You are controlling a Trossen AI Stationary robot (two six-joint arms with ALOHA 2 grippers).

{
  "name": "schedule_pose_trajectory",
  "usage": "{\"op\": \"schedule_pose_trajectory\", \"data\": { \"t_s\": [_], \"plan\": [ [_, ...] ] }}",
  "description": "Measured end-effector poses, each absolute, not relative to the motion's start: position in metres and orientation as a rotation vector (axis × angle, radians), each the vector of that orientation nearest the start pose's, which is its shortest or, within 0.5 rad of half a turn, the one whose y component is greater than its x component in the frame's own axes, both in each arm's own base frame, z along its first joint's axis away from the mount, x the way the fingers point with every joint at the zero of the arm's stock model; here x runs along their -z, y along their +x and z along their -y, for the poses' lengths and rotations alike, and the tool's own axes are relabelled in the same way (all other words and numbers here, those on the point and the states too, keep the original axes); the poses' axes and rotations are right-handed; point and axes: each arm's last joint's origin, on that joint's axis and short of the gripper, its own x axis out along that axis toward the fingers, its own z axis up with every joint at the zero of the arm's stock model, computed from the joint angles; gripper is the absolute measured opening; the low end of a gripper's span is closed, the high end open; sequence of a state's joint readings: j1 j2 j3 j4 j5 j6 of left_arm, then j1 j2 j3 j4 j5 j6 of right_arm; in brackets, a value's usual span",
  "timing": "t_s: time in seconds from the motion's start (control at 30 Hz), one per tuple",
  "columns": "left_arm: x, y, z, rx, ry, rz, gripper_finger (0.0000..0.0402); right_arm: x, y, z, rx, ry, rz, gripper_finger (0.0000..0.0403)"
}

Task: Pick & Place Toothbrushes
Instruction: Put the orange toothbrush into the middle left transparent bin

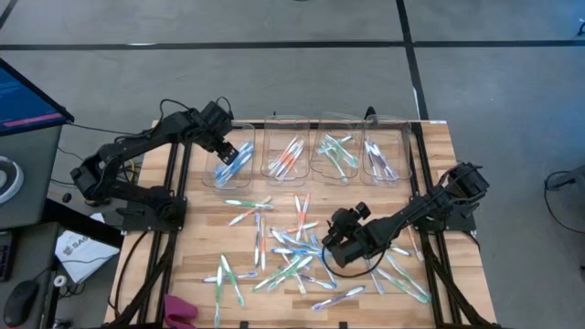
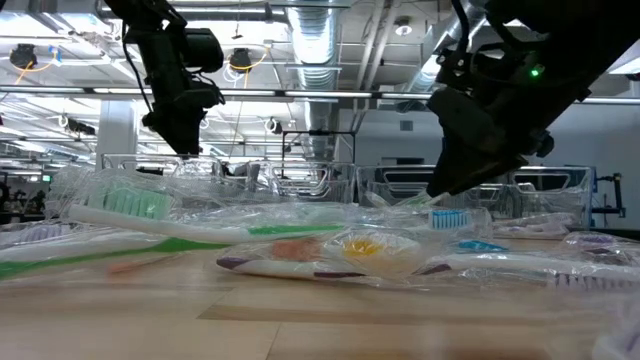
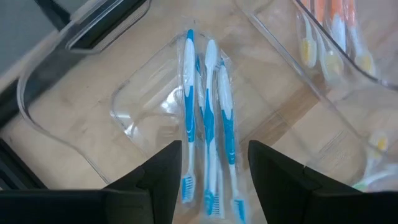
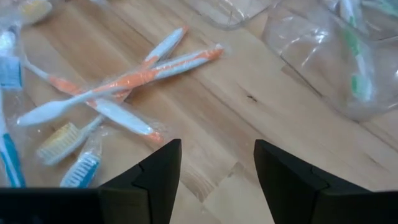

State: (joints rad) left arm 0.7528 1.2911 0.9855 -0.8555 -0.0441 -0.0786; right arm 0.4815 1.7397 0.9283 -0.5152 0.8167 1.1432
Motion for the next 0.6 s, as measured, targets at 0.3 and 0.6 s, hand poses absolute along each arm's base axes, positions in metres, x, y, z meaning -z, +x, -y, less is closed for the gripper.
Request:
{"op": "schedule_pose_trajectory", "data": {
  "t_s": [0.3, 0.6],
  "plan": [
    [-0.253, 0.174, -0.165, -0.772, -0.493, -1.059, 0.0179, -0.142, 0.278, -0.109, 0.746, 0.119, -0.806, 0.0193],
    [-0.253, 0.176, -0.163, -0.770, -0.492, -1.055, 0.0179, -0.141, 0.280, -0.105, 0.729, 0.101, -0.839, 0.0182]
  ]
}}
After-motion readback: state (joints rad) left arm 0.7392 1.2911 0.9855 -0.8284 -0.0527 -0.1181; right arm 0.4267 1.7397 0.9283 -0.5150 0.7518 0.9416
